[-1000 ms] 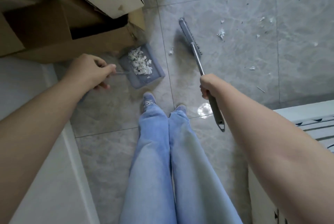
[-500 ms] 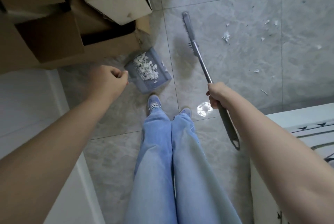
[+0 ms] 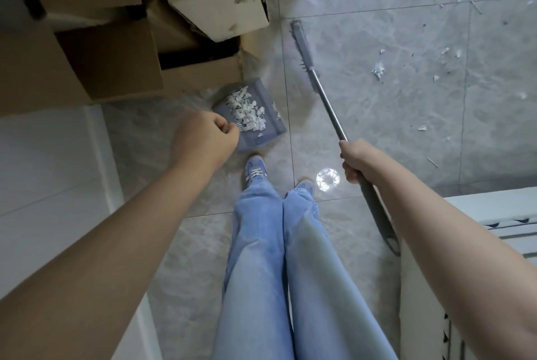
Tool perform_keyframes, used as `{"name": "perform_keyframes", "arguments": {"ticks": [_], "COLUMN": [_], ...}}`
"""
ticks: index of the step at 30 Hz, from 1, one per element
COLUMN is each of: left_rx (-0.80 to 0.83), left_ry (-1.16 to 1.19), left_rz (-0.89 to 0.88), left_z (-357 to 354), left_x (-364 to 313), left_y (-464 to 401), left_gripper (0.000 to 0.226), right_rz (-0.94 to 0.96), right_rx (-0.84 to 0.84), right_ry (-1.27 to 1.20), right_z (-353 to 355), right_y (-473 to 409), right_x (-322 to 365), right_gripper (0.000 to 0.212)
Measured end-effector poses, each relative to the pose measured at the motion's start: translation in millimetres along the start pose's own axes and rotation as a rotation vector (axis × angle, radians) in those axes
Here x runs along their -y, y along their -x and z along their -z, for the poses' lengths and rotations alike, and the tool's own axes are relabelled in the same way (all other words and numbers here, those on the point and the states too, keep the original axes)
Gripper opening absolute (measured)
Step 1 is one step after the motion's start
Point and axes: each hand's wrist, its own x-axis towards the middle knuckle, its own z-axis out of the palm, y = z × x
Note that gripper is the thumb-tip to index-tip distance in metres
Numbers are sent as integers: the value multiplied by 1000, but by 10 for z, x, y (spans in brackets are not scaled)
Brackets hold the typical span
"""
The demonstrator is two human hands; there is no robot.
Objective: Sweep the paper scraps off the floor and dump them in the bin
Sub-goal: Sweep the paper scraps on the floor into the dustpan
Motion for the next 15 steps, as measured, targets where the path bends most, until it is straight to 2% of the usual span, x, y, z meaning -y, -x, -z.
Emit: {"name": "perform_keyframes", "arguments": {"ticks": [3, 6, 11, 15], "left_rx": [21, 32, 34, 32], "left_ry": [26, 40, -5, 0], "left_rz": [7, 6, -4, -12], "left_z": [-33, -33, 9, 8], "left_x": [0, -2, -16, 15], "left_y": [-23, -20, -3, -2], "left_gripper": [38, 38, 39, 39], "right_rz": [-57, -129, -136, -76], "right_rx": [-73, 26, 258, 208], "right_ry": [116, 194, -152, -198], "right_z": [-65, -349, -513, -336], "right_y": [-157, -93, 223, 355], "right_x": [262, 274, -169, -387], "right_gripper": [20, 25, 28, 29]}}
